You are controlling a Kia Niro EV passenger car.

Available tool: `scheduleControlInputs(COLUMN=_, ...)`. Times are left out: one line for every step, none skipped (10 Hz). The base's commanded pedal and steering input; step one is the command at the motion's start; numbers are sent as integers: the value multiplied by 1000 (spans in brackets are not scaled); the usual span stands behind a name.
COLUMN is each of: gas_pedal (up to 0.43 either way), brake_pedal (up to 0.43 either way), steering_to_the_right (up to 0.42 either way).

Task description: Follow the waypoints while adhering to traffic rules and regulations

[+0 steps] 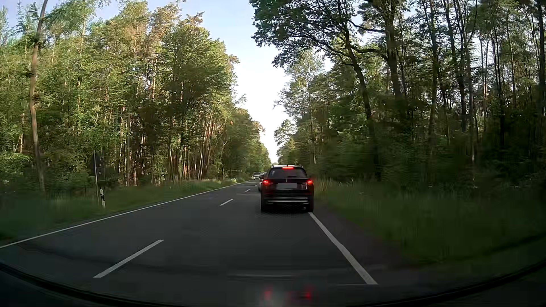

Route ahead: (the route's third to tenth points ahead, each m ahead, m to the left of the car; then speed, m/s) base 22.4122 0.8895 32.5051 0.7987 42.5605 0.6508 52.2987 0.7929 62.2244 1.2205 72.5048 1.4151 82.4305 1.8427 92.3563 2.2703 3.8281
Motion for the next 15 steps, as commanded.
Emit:
scheduleControlInputs(gas_pedal=0, brake_pedal=0, steering_to_the_right=-6)
scheduleControlInputs(gas_pedal=0, brake_pedal=0, steering_to_the_right=-6)
scheduleControlInputs(gas_pedal=0, brake_pedal=0, steering_to_the_right=-6)
scheduleControlInputs(gas_pedal=0, brake_pedal=0, steering_to_the_right=-6)
scheduleControlInputs(gas_pedal=0, brake_pedal=0, steering_to_the_right=-6)
scheduleControlInputs(gas_pedal=0, brake_pedal=0, steering_to_the_right=-6)
scheduleControlInputs(gas_pedal=0, brake_pedal=0, steering_to_the_right=-5)
scheduleControlInputs(gas_pedal=0, brake_pedal=0, steering_to_the_right=-3)
scheduleControlInputs(gas_pedal=0, brake_pedal=0, steering_to_the_right=-2)
scheduleControlInputs(gas_pedal=0, brake_pedal=0, steering_to_the_right=-2)
scheduleControlInputs(gas_pedal=0, brake_pedal=0, steering_to_the_right=-2)
scheduleControlInputs(gas_pedal=0, brake_pedal=0, steering_to_the_right=-1)
scheduleControlInputs(gas_pedal=0, brake_pedal=0, steering_to_the_right=0)
scheduleControlInputs(gas_pedal=0, brake_pedal=0, steering_to_the_right=0)
scheduleControlInputs(gas_pedal=0, brake_pedal=0, steering_to_the_right=0)
